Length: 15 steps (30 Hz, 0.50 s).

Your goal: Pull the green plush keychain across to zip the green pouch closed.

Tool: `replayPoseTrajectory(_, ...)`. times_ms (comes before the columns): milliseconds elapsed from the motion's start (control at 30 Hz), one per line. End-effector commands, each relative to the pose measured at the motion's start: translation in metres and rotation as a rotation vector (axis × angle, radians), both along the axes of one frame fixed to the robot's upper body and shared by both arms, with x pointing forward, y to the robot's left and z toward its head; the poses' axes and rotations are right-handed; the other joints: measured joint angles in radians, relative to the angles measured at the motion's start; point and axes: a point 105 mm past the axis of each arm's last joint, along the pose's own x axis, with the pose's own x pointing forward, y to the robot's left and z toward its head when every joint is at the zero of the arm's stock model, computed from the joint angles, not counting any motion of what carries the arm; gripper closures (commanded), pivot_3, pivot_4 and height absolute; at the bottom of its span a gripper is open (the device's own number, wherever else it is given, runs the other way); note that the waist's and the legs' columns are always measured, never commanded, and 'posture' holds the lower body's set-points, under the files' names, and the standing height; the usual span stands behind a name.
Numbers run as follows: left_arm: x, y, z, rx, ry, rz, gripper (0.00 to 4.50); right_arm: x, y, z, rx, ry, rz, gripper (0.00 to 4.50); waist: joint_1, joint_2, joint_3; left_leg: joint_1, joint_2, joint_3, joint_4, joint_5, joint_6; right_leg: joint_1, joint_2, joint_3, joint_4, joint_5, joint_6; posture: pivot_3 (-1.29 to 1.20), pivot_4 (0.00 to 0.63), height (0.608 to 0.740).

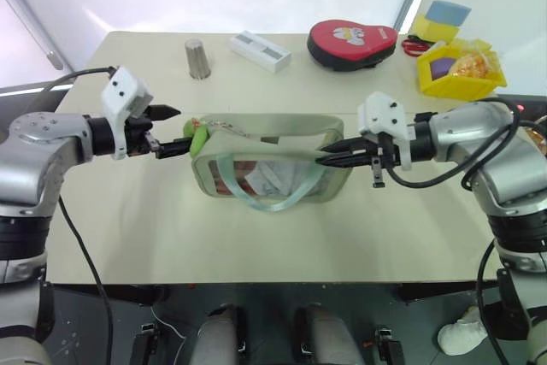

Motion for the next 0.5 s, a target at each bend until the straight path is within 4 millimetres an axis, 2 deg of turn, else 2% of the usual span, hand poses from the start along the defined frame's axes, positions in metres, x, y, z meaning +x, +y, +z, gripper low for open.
replayPoseTrajectory(33, -0.003, -0.002, 0.012, -0.016, -0.045, -0.022, 1.85, -0.004, 0.004, 0.007, 0.013, -0.031, 0.020, 4.17, 0.000, 0.000, 0.000, 0.000, 0.000, 0.000, 0.000, 0.000, 0.000, 0.000, 0.000, 0.000, 0.000, 0.000, 0.000, 0.00, 0.150, 0.740)
replayPoseTrajectory(167, -0.002, -0.002, 0.015, -0.015, -0.048, -0.022, 3.80, -0.004, 0.004, 0.008, 0.013, -0.041, 0.013, 4.17, 0.000, 0.000, 0.000, 0.000, 0.000, 0.000, 0.000, 0.000, 0.000, 0.000, 0.000, 0.000, 0.000, 0.000, 0.000, 0.00, 0.150, 0.740)
replayPoseTrajectory(267, -0.006, -0.002, 0.032, -0.028, -0.068, -0.043, 3.80, -0.003, 0.004, 0.008, 0.015, -0.049, 0.008, 4.17, 0.001, 0.000, 0.000, 0.000, 0.000, 0.000, 0.000, 0.000, 0.000, 0.000, 0.000, 0.000, 0.000, 0.000, 0.000, 0.00, 0.150, 0.740)
replayPoseTrajectory(333, -0.010, -0.005, 0.050, -0.052, -0.083, -0.074, 3.80, -0.001, 0.004, 0.008, 0.019, -0.054, 0.004, 4.17, 0.001, 0.000, 0.000, 0.000, 0.000, 0.000, 0.000, 0.000, 0.000, 0.000, 0.000, 0.000, 0.000, 0.000, 0.000, 0.00, 0.150, 0.740)
replayPoseTrajectory(433, -0.018, -0.023, 0.072, -0.092, -0.097, -0.168, 3.80, 0.000, 0.005, 0.008, 0.025, -0.061, 0.002, 4.17, 0.001, -0.001, 0.000, 0.000, 0.000, 0.000, 0.000, 0.000, 0.000, 0.000, 0.000, 0.000, 0.000, 0.000, 0.000, 0.00, 0.150, 0.740)
replayPoseTrajectory(500, -0.020, -0.038, 0.074, -0.094, -0.099, -0.223, 3.80, 0.001, 0.006, 0.008, 0.030, -0.064, 0.002, 4.17, 0.001, 0.000, 0.000, 0.000, 0.000, 0.000, 0.000, 0.000, 0.000, 0.000, 0.000, 0.000, 0.000, 0.000, 0.000, 0.00, 0.150, 0.740)
